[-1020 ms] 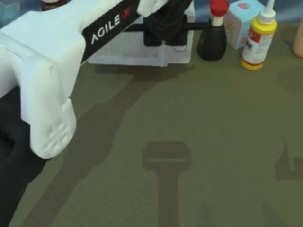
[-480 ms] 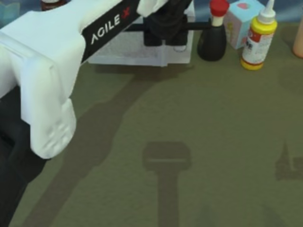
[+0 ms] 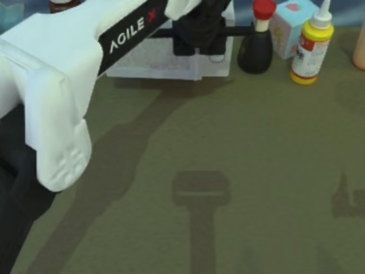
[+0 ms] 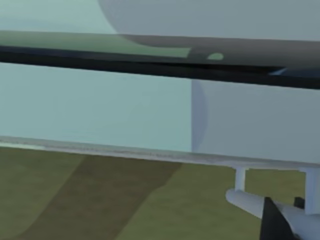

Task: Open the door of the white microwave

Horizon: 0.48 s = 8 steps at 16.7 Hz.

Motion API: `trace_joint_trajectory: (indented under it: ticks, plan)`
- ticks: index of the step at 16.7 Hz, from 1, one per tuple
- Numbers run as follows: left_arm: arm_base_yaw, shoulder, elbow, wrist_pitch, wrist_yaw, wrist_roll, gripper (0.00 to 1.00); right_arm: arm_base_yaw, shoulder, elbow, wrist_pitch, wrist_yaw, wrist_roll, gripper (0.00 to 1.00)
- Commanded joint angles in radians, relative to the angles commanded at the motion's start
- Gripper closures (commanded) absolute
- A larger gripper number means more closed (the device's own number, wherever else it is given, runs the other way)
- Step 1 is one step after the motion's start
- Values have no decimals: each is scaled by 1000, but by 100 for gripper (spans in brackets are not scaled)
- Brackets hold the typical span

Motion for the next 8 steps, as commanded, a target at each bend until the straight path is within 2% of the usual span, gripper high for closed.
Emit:
trace_joint_trajectory:
  ticks: [8]
  plan:
    - [-10, 6, 0, 2, 6, -4, 100, 0, 0, 0, 0, 0, 0, 0]
